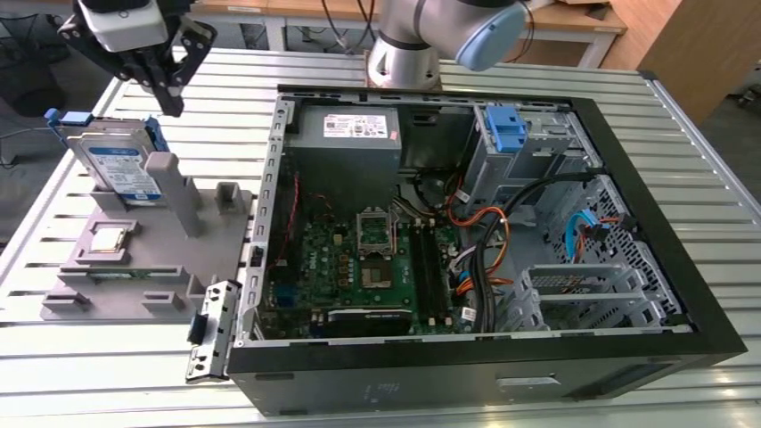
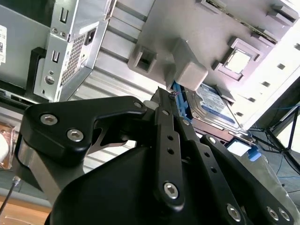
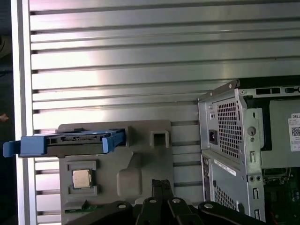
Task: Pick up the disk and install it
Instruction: 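Reach for the disk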
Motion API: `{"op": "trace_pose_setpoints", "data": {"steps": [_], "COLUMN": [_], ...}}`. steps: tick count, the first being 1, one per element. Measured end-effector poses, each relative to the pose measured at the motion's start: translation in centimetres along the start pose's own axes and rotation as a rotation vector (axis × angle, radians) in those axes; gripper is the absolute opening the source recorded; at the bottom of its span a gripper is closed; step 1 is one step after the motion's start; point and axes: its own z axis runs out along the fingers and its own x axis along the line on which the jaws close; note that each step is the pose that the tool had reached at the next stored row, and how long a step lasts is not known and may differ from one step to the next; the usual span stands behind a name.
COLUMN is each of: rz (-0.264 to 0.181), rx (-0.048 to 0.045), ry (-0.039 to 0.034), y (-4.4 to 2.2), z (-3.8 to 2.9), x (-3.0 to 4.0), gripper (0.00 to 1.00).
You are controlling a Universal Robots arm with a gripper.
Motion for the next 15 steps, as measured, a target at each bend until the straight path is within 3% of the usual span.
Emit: {"op": "trace_pose_setpoints", "data": {"steps": [4,7,15], "rz": [0.0,0.0,0.0], "rx": [0.0001,0.0,0.0001], "ry": [0.0001,0.0,0.0001], "y": [-0.1,-0.15,-0.16], "z": [0.1,0.15,0.16], "x": [1.29,1.85,2.02], "gripper": [0.11,0.11,0.11]}}
